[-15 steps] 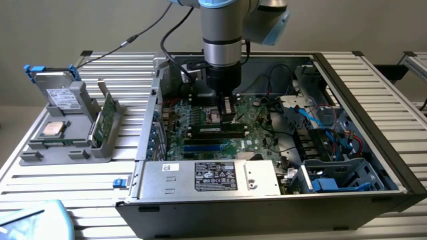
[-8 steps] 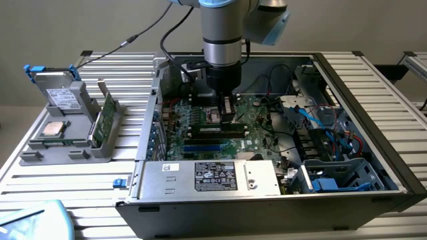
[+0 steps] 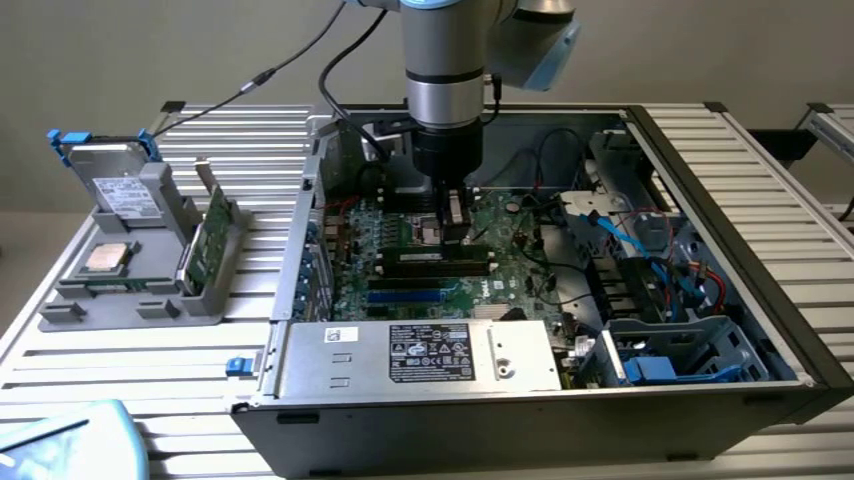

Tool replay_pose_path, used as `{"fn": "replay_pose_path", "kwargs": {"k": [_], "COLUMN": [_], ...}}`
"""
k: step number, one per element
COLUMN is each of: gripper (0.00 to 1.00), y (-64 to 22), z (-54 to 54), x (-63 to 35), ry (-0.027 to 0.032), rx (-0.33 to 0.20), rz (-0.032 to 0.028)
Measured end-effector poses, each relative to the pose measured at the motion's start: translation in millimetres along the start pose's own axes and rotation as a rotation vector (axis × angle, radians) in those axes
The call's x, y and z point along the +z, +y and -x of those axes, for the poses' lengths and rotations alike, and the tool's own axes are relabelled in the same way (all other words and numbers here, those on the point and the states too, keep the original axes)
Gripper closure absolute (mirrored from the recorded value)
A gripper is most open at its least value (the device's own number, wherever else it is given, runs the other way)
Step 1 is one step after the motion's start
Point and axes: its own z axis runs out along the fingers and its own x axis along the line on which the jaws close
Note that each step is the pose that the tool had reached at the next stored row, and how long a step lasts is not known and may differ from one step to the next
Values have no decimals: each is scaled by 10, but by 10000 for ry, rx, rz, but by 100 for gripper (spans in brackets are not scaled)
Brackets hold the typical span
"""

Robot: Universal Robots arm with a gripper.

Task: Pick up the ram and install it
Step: 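Insert the ram into the slot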

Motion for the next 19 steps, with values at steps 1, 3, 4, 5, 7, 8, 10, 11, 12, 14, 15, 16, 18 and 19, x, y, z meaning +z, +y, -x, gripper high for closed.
{"fn": "replay_pose_path", "kwargs": {"k": [1,3,4,5,7,8,10,11,12,14,15,16,18,19], "gripper": [87,87,87,87,87,87,87,87,87,87,87,87,87,87], "y": [0,0,0,0,-1,-2,-4,-6,-7,-9,-10,-10,-11,-11], "z": [-1,-4,-5,-6,-8,-9,-10,-10,-10,-10,-10,-10,-9,-9], "x": [0,1,1,1,1,2,4,7,10,16,20,22,28,30], "ry": [0,1,1,1,1,1,3,2,0,2,2,2,2,4], "rx": [0,1,2,3,5,5,7,8,11,15,19,22,32,37], "rz": [0,1,1,1,2,1,3,2,2,3,3,5,6,7]}}
